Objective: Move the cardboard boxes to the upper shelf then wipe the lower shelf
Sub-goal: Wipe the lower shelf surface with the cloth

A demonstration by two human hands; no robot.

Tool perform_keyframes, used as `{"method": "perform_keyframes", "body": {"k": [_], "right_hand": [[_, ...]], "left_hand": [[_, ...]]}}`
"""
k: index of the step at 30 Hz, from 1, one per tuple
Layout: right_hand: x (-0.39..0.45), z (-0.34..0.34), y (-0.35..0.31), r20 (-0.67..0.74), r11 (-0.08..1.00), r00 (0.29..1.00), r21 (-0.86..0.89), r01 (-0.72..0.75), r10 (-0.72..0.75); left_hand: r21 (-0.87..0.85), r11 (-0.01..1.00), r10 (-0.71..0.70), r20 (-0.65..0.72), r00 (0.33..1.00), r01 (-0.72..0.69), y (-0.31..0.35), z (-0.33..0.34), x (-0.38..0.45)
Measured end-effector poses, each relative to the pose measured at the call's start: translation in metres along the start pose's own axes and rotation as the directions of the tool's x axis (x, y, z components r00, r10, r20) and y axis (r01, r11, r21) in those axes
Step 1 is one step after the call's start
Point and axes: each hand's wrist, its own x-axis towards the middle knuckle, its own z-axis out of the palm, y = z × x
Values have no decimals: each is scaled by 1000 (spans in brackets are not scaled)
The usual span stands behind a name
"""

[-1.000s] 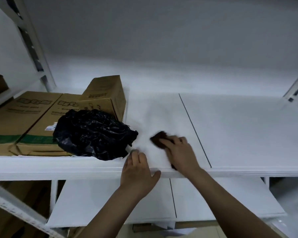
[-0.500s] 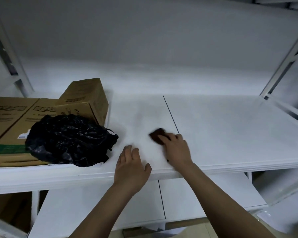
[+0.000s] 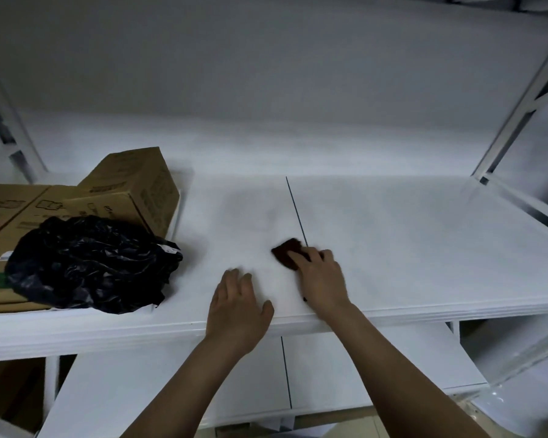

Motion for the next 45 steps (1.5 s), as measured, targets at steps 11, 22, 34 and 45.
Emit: {"method": "perform_keyframes", "body": {"k": [11,22,34,45], "right_hand": [[-34,-2,4,-82,984,987,128,-126,137],[-40,1,39,-115,972,966,-7,-233,231],[-56,6,-46,-144,986,989,166,-8,32],[-40,10,-59,-82,956,968,199,-216,236]], "left_hand": [[48,999,13,-14,1000,-13,11,9,-5],[-23,1000,-2,4,1000,2,13,10,-7],[-34,999,-16,42,999,17,-3,3,-14],[-9,999,-32,49,998,33,-44,-10,-32]]}}
